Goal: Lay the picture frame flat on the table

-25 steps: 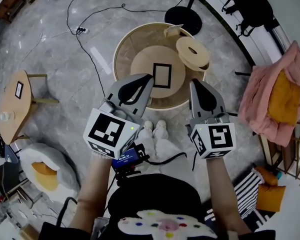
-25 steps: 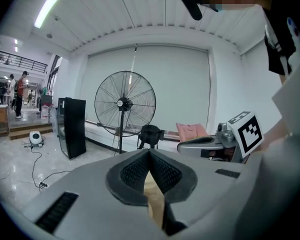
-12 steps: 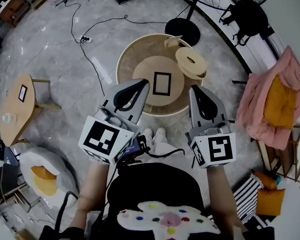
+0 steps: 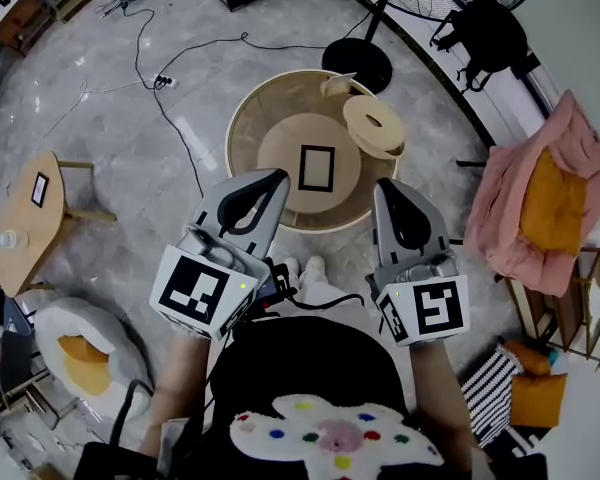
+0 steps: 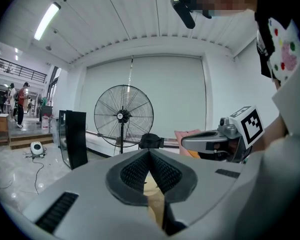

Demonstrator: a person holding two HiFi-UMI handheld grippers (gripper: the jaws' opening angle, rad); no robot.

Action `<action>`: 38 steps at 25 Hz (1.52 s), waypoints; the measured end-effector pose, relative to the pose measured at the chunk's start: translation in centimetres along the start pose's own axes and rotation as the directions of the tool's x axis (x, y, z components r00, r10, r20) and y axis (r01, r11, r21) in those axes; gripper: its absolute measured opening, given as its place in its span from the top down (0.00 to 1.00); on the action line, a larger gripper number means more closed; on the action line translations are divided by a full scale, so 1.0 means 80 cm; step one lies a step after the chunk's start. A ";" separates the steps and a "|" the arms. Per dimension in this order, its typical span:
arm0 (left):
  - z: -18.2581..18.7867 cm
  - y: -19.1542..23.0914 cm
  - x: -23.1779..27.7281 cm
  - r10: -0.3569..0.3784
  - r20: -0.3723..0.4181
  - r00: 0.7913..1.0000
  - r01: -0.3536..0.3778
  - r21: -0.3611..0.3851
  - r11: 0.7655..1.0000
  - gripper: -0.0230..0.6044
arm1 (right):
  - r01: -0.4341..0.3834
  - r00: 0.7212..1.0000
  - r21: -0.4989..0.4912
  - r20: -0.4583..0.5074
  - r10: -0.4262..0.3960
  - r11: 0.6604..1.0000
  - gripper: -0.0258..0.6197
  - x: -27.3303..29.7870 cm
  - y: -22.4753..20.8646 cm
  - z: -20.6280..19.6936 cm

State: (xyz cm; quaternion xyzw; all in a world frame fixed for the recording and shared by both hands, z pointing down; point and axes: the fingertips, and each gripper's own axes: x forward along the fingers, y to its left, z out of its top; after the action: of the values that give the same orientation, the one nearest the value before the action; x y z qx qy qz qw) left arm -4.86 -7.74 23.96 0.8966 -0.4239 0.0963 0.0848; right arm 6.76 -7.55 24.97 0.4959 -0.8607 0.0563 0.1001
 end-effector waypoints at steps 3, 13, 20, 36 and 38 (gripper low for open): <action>-0.003 -0.005 -0.001 -0.007 -0.008 1.000 0.007 -0.004 1.000 0.94 | 0.000 1.000 0.005 0.000 0.000 1.000 0.90 -0.003 -0.002 0.001; -0.007 -0.009 -0.006 -0.022 -0.002 1.000 0.022 -0.002 1.000 0.94 | -0.014 1.000 0.011 -0.012 0.014 1.000 0.90 -0.004 0.002 -0.007; -0.014 -0.008 -0.012 -0.020 -0.057 0.998 0.020 -0.001 1.000 0.94 | -0.016 1.000 0.003 -0.015 0.016 1.000 0.90 -0.003 0.007 -0.007; -0.013 -0.008 -0.018 -0.012 -0.040 0.999 0.012 0.014 1.000 0.94 | -0.018 1.000 -0.024 -0.013 0.018 1.000 0.90 -0.009 0.015 -0.004; -0.011 -0.009 -0.018 -0.011 -0.042 0.999 0.011 0.015 1.000 0.94 | -0.021 1.000 -0.028 -0.012 0.020 0.999 0.90 -0.009 0.016 -0.003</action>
State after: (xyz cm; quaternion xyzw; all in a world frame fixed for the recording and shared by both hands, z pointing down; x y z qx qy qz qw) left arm -5.28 -6.00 24.44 0.8974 -0.4163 0.1177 0.0873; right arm 6.01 -6.27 25.08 0.4852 -0.8659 0.0479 0.1114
